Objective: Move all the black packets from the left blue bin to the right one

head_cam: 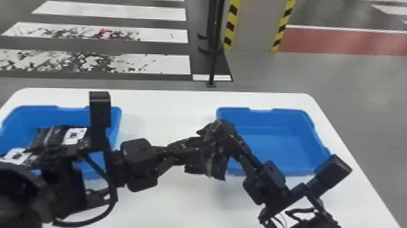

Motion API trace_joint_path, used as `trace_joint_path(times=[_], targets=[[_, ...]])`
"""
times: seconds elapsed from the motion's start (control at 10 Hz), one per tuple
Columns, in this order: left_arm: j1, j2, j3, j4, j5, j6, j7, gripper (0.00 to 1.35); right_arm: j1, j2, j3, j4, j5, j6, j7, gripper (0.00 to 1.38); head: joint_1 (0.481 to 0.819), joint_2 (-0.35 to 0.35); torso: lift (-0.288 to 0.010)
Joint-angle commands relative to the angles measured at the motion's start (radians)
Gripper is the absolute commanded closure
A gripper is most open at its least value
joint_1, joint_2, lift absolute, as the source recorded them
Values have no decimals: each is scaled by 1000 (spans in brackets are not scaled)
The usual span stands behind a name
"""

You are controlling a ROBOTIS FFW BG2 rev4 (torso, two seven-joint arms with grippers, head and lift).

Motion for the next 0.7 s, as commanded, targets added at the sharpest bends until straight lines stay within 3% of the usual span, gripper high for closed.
trace_joint_path(times=[0.0, 0.1, 0.3, 0.4, 0.6], targets=[[2, 0, -1, 0, 2, -2, 1, 1211, -1, 0, 2, 5, -1, -50, -1, 1273, 695, -113, -185], [9, 0, 3, 0, 13, -10, 9, 1171, -1, 0, 2, 5, -5, -57, 1, 1273, 695, -118, -185], [68, -17, 47, 0, 39, -20, 31, 269, -15, 0, -20, 23, -19, -62, -1, 1271, 695, -124, -185], [85, -21, 65, 0, 45, -24, 32, 53, -28, -1, -56, 37, -13, -62, -1, 1273, 695, -123, -185], [127, -31, 121, -23, 51, -37, 32, 183, -94, -18, -114, 111, 1, -62, -4, 1271, 695, -136, -185]])
